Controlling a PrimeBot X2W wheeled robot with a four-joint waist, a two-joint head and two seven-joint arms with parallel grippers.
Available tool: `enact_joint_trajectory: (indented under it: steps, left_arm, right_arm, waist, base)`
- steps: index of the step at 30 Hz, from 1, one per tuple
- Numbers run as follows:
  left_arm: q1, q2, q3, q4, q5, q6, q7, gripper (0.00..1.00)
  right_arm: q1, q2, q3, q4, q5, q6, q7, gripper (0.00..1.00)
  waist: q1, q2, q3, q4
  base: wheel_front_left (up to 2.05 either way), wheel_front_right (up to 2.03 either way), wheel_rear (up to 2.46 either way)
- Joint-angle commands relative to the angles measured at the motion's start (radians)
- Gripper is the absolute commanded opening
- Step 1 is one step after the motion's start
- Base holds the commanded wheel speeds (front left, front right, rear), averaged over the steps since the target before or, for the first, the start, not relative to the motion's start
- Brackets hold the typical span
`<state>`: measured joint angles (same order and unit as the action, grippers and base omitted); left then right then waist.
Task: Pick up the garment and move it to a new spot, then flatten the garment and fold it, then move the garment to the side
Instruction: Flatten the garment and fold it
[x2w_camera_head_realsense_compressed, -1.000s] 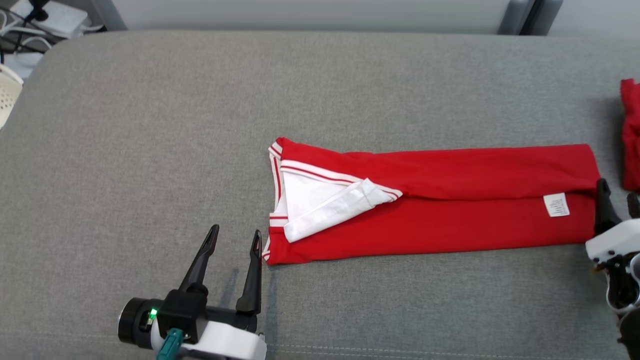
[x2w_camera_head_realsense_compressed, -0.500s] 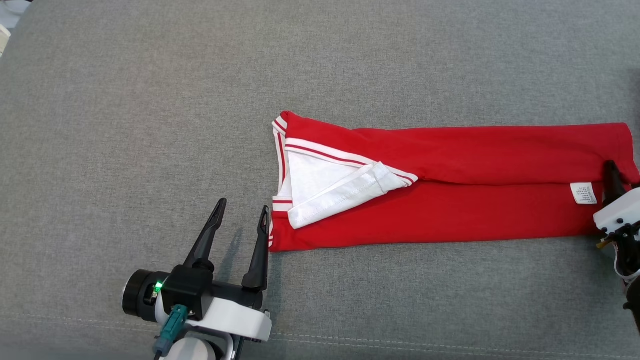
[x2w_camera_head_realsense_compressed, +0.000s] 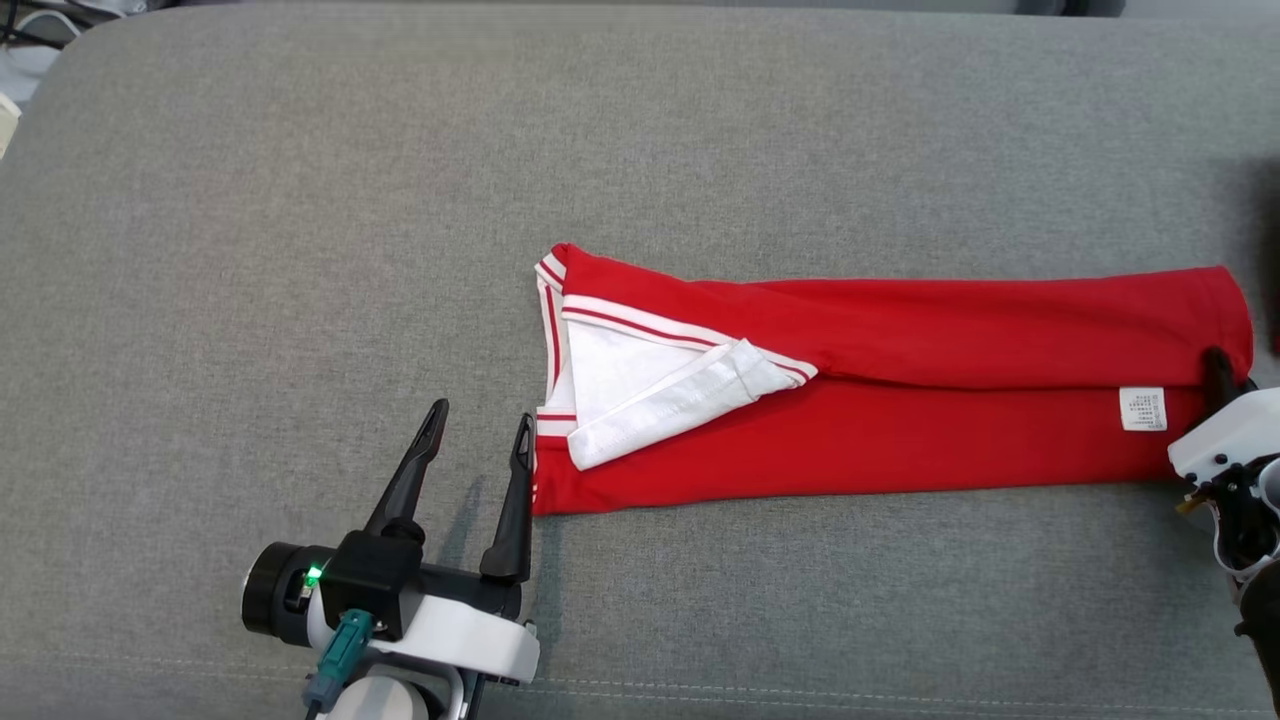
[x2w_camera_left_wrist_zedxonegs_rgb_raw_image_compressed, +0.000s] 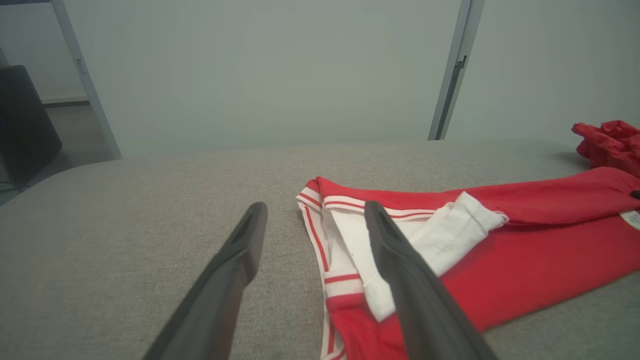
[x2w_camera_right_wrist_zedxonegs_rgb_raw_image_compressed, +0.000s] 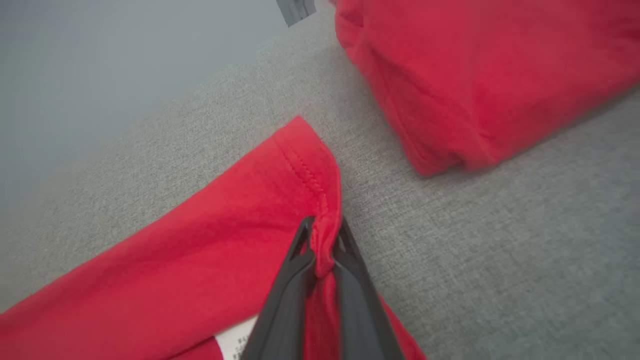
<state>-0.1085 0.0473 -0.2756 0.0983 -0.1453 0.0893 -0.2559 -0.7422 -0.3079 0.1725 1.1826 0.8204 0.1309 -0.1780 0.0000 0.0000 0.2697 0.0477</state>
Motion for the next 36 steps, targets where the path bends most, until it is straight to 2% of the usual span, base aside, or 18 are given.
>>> enact_joint_trajectory:
  steps: [1,8,14,18,24,27,30,36]
  left_arm:
    - [-0.017,0.003,0.033,-0.021,0.008,0.006,-0.006,1.00]
    - [0.007,0.003,0.030,-0.015,-0.003,0.008,-0.006,1.00]
    - [0.020,0.003,0.025,-0.013,-0.013,0.011,-0.006,1.00]
    - [0.039,0.003,0.026,-0.031,-0.013,0.018,-0.006,1.00]
    - [0.059,0.003,0.029,-0.052,-0.011,0.022,-0.006,1.00]
    - [0.063,0.003,0.030,-0.056,-0.013,0.024,-0.006,1.00]
    - [0.063,0.003,0.026,-0.059,-0.015,0.024,-0.006,1.00]
    - [0.062,0.003,0.018,-0.060,-0.016,0.023,-0.006,1.00]
  right_arm:
    - [0.029,-0.021,0.021,-0.026,0.012,0.000,-0.016,0.00]
    - [0.078,-0.030,0.058,-0.113,0.043,0.000,-0.018,0.00]
    - [0.143,-0.019,0.081,-0.251,0.106,0.000,0.013,0.00]
    - [0.191,0.012,0.074,-0.379,0.185,0.000,0.054,0.00]
    - [0.241,0.065,0.074,-0.534,0.238,0.000,0.111,0.00]
    - [0.251,0.096,0.073,-0.571,0.235,0.000,0.125,0.00]
    - [0.258,0.156,0.068,-0.607,0.243,0.000,0.144,0.00]
    - [0.264,0.219,0.085,-0.644,0.225,0.000,0.154,0.00]
  waist:
    - [0.0000,0.0000,-0.013,-0.007]
    - [0.0000,0.0000,-0.065,-0.023]
    - [0.0000,0.0000,-0.110,-0.015]
    - [0.0000,0.0000,-0.137,-0.006]
    - [0.0000,0.0000,-0.155,0.026]
    - [0.0000,0.0000,-0.162,0.051]
    - [0.0000,0.0000,-0.165,0.089]
    - [0.0000,0.0000,-0.169,0.147]
  base:
    - [0.00,0.00,0.00]
    - [0.00,0.00,0.00]
    - [0.00,0.00,0.00]
    - [0.00,0.00,0.00]
    - [0.00,0.00,0.00]
    - [0.00,0.00,0.00]
    - [0.00,0.00,0.00]
    - [0.00,0.00,0.00]
